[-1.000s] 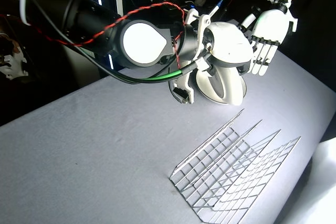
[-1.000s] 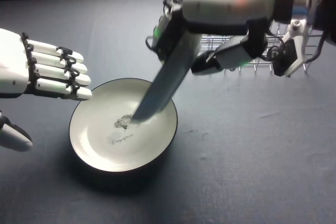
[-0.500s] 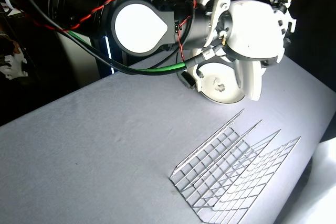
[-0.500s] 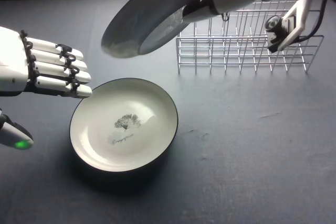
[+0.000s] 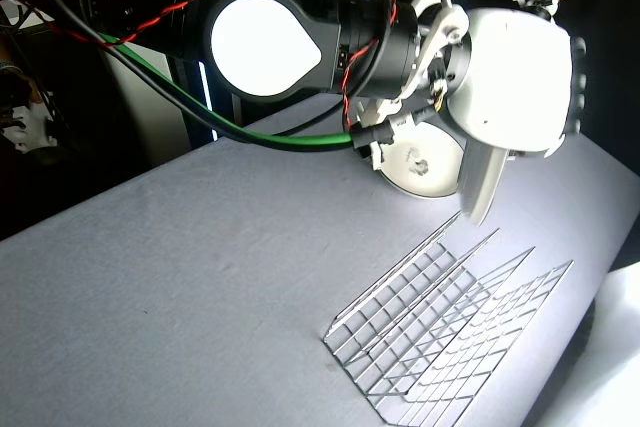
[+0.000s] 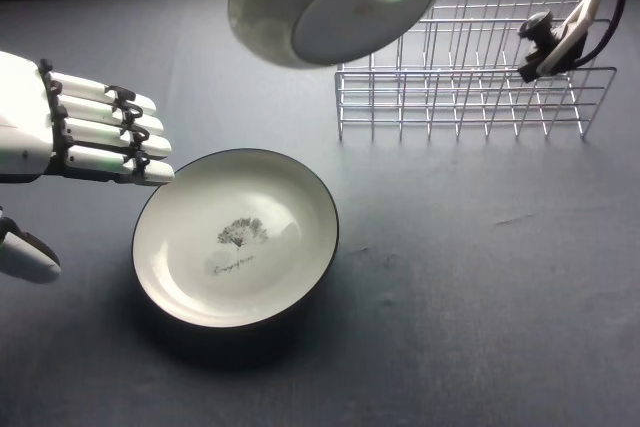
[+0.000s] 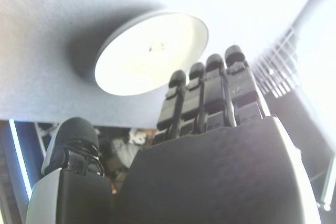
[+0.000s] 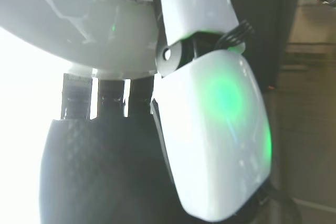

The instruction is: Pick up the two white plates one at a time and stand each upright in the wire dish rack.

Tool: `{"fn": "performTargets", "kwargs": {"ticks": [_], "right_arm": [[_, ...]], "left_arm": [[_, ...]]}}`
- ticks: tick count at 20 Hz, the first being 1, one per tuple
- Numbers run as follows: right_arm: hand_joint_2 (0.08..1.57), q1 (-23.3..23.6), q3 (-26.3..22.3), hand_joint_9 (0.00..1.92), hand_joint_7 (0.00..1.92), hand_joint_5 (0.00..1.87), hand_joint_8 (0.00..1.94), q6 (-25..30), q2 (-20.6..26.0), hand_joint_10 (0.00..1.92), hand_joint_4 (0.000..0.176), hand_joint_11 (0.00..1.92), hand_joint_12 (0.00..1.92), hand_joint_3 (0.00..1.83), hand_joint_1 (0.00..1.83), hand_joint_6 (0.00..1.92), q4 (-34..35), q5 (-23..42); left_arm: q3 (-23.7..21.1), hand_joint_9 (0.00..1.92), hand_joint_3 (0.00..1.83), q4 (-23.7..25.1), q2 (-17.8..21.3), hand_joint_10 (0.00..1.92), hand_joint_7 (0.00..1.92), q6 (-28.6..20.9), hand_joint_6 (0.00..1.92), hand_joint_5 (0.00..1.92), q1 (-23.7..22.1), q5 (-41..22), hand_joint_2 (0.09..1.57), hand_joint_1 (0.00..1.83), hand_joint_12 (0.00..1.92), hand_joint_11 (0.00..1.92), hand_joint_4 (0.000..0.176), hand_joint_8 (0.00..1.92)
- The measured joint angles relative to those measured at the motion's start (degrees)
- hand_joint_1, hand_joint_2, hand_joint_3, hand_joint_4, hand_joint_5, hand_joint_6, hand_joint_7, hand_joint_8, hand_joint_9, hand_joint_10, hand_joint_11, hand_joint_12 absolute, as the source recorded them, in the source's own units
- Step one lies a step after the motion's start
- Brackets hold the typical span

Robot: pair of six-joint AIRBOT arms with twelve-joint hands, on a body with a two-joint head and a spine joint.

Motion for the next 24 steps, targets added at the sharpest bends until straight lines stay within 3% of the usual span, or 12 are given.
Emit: {"fn": "performTargets", "kwargs": {"ticks": [8,14,24], "right_arm": [[1.08,3.54,2.95,0.93,1.09,0.95,0.76,-1.57,-0.04,0.91,0.0,0.88,1.48,0.0,1.49,0.98,6.73,-4.04],[1.09,3.61,5.62,0.91,1.07,0.96,0.79,-1.77,0.94,0.95,0.0,0.83,1.53,0.0,1.49,0.98,10.21,-7.78],[1.09,1.55,7.89,0.91,1.07,0.94,0.79,-2.47,2.34,0.94,0.0,0.85,1.5,0.0,1.49,1.0,10.49,-7.74]], "left_arm": [[-0.92,0.0,0.0,-0.68,-1.31,0.0,0.03,-1.38,0.01,0.06,2.08,0.85,1.18,0.0,0.0,0.0,0.0,0.01],[-1.4,0.0,0.01,-0.55,-1.31,0.0,0.02,-1.81,0.0,0.05,1.88,1.14,1.19,0.0,0.0,0.0,0.0,0.0],[-2.54,0.01,0.0,-0.24,-1.31,0.0,0.03,-2.21,0.01,0.07,1.95,1.16,1.19,0.0,0.0,0.0,0.0,0.01]]}}
